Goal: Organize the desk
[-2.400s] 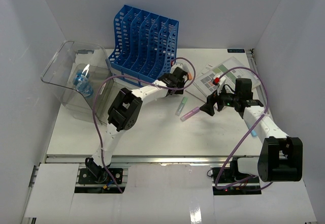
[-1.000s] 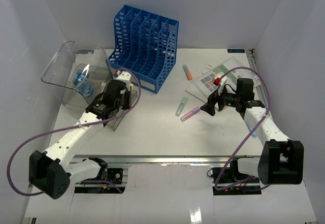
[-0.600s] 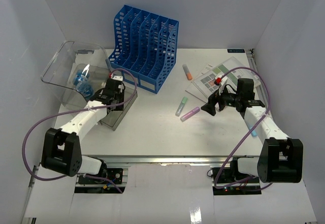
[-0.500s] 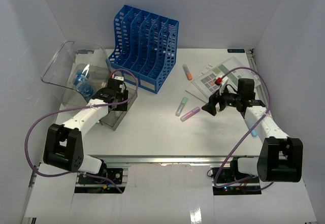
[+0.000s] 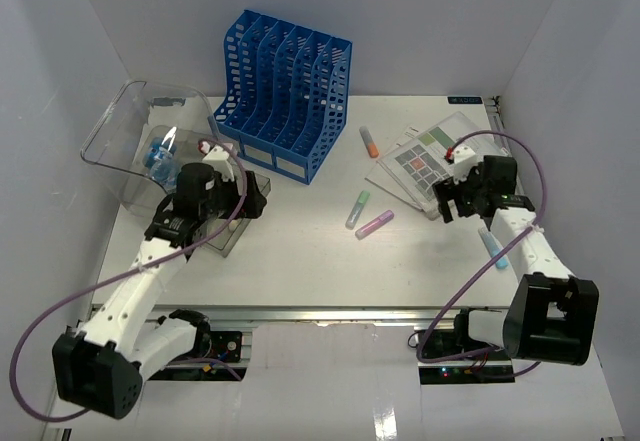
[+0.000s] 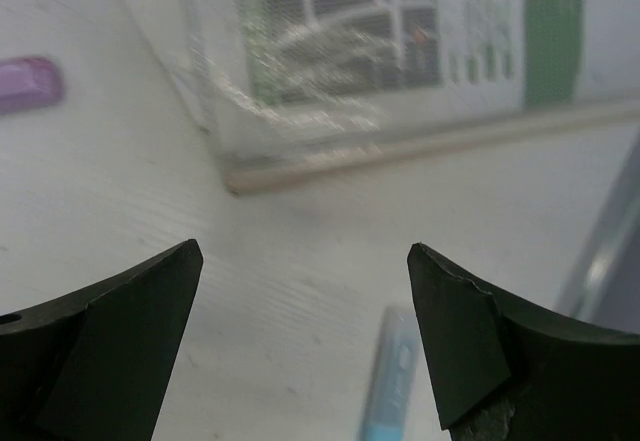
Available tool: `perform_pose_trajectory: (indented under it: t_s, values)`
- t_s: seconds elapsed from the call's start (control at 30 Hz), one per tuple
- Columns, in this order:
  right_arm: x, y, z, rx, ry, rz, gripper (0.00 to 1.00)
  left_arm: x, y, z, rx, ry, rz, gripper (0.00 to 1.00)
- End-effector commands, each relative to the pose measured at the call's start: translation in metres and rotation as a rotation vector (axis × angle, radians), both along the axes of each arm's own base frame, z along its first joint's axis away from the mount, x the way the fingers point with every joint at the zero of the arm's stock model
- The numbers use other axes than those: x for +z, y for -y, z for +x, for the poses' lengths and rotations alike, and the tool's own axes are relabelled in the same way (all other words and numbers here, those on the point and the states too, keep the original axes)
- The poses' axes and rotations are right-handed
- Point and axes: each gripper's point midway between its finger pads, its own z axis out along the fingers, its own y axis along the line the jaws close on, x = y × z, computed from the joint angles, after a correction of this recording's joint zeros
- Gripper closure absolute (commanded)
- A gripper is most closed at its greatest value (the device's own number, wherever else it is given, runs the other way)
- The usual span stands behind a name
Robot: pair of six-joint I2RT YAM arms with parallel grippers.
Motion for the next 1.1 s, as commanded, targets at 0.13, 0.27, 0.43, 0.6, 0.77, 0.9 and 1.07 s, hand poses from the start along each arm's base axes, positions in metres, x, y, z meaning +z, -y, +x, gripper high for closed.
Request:
perform_pose_trajectory:
  t_s: [0.13, 0.27, 0.43, 0.6, 0.77, 0.9, 1.07]
  values:
    - [-0.02, 0.112, -0.051, -0.07, -0.187, -0.17, 0.1, 0.006, 0.048, -0.048, -0.191, -0.02, -0.325, 0.02]
    - [-0.032, 0.135, -0.05, -0.076, -0.235, -0.16, 0.1, -0.004, 0.055, -0.059, -0.227, -0.058, -0.371, 0.02]
    - [-0.051, 0.133, -0.044, -0.029, -0.275, -0.115, 0.09, 0.0, 0.057, -0.067, -0.251, -0.051, -0.394, 0.02]
    - [-0.068, 0.131, -0.043, -0.015, -0.327, -0.076, 0.06, 0.003, 0.06, -0.072, -0.254, -0.064, -0.425, 0.02]
    - [-0.084, 0.128, -0.054, 0.0, -0.369, -0.081, 0.23, 0.004, 0.06, -0.074, -0.236, -0.078, -0.458, 0.02]
    - [-0.096, 0.123, -0.07, 0.017, -0.39, -0.101, 0.28, 0.007, 0.064, -0.077, -0.24, -0.084, -0.503, 0.02]
    - [-0.106, 0.121, -0.082, 0.03, -0.408, -0.135, 0.48, 0.009, 0.07, -0.081, -0.233, -0.115, -0.588, 0.02]
